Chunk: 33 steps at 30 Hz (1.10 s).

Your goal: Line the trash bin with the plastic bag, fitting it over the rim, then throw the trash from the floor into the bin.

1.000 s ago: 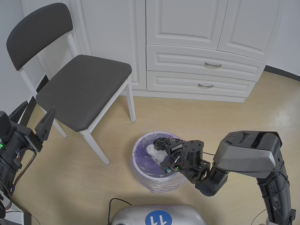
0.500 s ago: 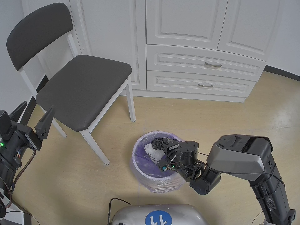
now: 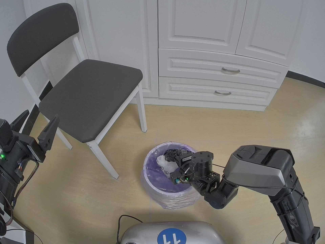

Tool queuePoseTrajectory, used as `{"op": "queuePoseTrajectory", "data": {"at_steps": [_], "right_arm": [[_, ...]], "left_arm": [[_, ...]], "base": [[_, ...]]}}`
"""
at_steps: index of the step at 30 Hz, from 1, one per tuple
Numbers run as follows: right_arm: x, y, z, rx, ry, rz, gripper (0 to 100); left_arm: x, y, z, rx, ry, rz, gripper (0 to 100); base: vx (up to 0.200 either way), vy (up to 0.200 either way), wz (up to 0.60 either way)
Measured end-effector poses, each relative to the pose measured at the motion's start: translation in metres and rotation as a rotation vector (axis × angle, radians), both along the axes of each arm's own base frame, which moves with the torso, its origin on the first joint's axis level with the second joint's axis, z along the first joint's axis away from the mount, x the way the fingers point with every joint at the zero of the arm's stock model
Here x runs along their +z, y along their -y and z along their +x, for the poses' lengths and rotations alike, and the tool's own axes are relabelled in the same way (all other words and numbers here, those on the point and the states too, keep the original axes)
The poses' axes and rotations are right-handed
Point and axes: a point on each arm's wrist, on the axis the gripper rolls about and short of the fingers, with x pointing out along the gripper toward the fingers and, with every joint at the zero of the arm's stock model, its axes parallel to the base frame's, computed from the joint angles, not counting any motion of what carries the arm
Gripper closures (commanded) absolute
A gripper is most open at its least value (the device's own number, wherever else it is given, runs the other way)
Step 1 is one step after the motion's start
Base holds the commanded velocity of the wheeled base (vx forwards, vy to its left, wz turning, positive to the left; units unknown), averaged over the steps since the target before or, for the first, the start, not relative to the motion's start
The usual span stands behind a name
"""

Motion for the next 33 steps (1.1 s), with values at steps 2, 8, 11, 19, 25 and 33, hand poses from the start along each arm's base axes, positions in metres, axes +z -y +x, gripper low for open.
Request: {"op": "queuePoseTrajectory", "data": {"at_steps": [2,8,11,19,25,33], "right_arm": [[-0.003,0.002,-0.003,0.003,-0.016,-0.008,100],[-0.01,0.007,-0.008,0.01,-0.075,-0.036,100],[-0.012,0.008,-0.01,0.015,-0.12,-0.055,0],[-0.005,0.008,-0.009,0.02,-0.114,-0.041,0],[0.003,0.005,-0.005,0.021,-0.089,-0.021,0],[0.032,-0.002,-0.003,0.023,-0.038,0.053,0]], "left_arm": [[0.0,0.0,0.0,0.0,-0.001,0.001,0],[-0.001,0.0,0.001,-0.001,-0.006,0.002,0],[-0.001,0.0,0.001,0.0,-0.007,0.002,0],[-0.001,0.0,0.001,0.0,-0.009,0.002,0],[-0.002,0.0,0.001,0.0,-0.01,0.002,0],[-0.002,0.0,0.001,0.0,-0.011,0.004,0]], "base": [[0.0,0.0,0.0],[0.0,0.0,0.0],[0.0,0.0,0.0],[0.0,0.0,0.0],[0.0,0.0,0.0],[0.0,0.0,0.0]]}}
